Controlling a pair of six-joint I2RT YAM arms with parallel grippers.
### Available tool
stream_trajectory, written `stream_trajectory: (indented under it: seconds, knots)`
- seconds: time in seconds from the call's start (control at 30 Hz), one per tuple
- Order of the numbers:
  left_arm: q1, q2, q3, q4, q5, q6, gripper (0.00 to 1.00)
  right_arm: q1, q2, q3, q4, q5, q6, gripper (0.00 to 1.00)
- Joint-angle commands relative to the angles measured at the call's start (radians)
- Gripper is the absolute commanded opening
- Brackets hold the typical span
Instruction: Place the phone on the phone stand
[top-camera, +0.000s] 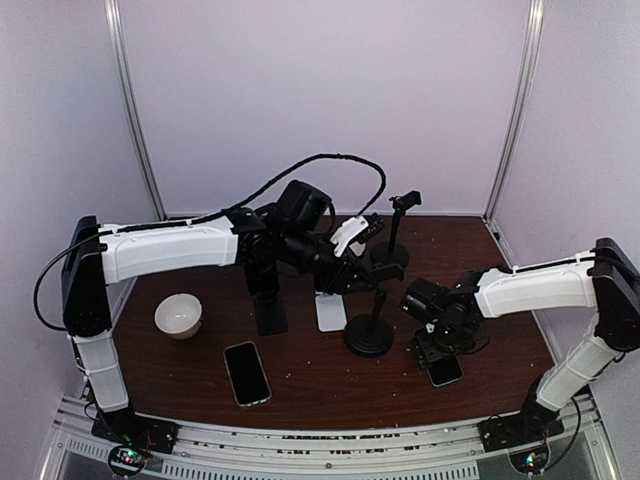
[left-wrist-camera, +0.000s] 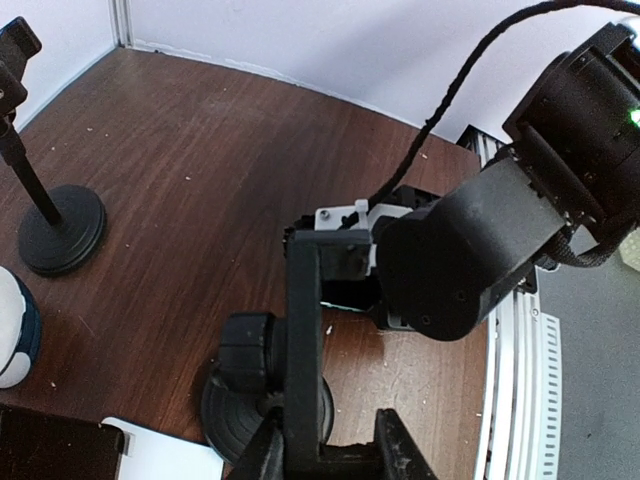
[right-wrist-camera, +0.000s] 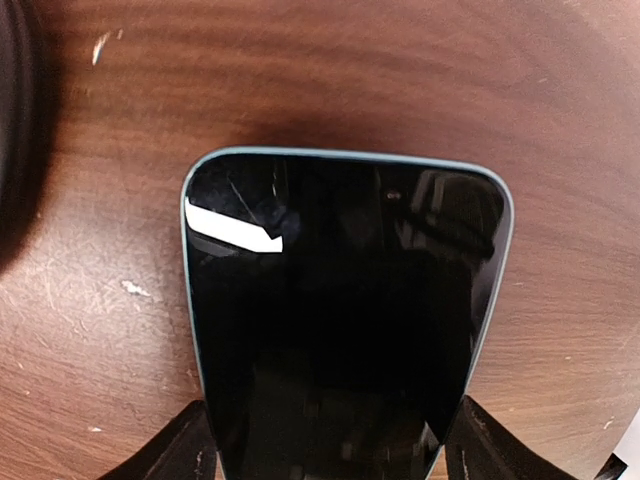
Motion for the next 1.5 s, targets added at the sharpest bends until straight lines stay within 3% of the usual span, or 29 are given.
stream_trajectory:
  seconds: [0.0, 0.17, 0.4, 0.6, 0.77, 0.87, 1.0, 1.13, 1.47]
  knots:
    - [0.009, -0.016, 0.054, -0.022, 0.068, 0.018, 0.0, 0.003, 0.042, 0.022, -0.012, -0.029, -0.009, 0.68]
    - [0.013, -0.034, -0.018, 0.027, 0.091, 0.017, 0.0, 0.003, 0.051, 0.026, -0.003, -0.056, -0.013, 0.75]
    - [0.022, -0.078, -0.136, 0.17, 0.114, -0.026, 0.0, 0.004, 0.033, 0.033, -0.02, -0.05, -0.02, 1.0]
    - [0.024, -0.08, -0.144, 0.183, 0.112, -0.026, 0.0, 0.006, -0.082, 0.068, -0.041, 0.001, -0.045, 1.0]
    - [0.025, -0.085, -0.147, 0.189, 0.089, -0.024, 0.0, 0.048, -0.306, 0.129, -0.001, 0.115, -0.114, 0.88]
    - [0.024, -0.085, -0.143, 0.187, 0.081, -0.018, 0.0, 0.092, -0.374, 0.164, 0.108, 0.146, -0.167, 0.78]
    - [0.024, -0.086, -0.137, 0.176, 0.067, -0.01, 0.0, 0.144, -0.388, 0.224, 0.22, 0.162, -0.221, 0.67]
    - [0.024, -0.085, -0.14, 0.171, 0.059, -0.007, 0.0, 0.191, -0.4, 0.227, 0.298, 0.15, -0.288, 0.62]
    - [0.024, -0.078, -0.138, 0.167, 0.051, 0.001, 0.0, 0.195, -0.342, 0.216, 0.299, 0.153, -0.296, 0.51]
